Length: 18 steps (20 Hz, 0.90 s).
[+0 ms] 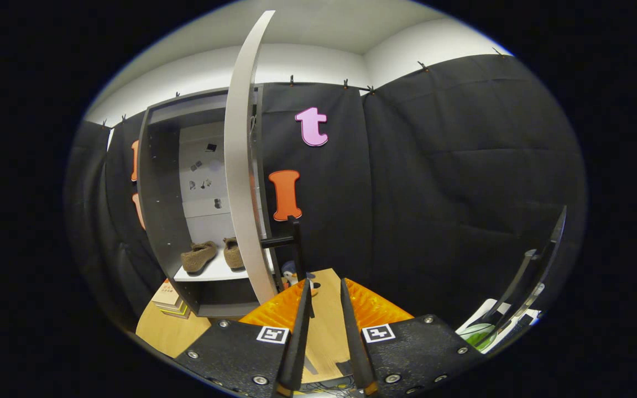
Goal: Open the shoe cabinet door, grab the shoes and put them into the shoe cabinet, then close the shoe cabinet door.
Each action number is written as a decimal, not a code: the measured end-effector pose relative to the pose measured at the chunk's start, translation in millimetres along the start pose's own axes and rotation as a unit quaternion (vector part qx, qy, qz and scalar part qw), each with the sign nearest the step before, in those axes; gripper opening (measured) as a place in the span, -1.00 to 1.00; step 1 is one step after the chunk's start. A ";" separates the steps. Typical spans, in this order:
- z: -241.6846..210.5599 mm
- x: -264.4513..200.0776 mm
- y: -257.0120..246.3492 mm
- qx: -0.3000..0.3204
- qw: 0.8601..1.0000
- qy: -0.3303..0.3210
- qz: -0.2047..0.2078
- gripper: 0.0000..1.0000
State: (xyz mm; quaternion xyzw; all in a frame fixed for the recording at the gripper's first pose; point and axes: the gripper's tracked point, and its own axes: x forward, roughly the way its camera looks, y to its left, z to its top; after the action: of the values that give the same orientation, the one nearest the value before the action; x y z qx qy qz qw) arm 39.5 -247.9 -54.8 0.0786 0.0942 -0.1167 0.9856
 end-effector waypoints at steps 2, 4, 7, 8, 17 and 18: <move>0.1 4.2 8.2 0.000 1.000 -0.003 0.019 -0.31; 1.1 5.6 8.1 -0.003 1.000 -0.009 0.025 -0.31; 1.2 6.5 16.5 0.009 0.999 -0.019 0.040 -0.31; 0.8 5.4 19.5 0.005 0.999 -0.022 0.043 -0.31; -9.3 -6.3 115.4 -0.010 0.988 -0.025 0.153 -0.31; -10.7 -7.6 126.3 -0.004 0.985 -0.023 0.168 -0.31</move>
State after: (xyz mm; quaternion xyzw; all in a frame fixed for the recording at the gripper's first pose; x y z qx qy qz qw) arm 61.4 -123.1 -46.8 0.0866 0.0573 0.0493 0.9934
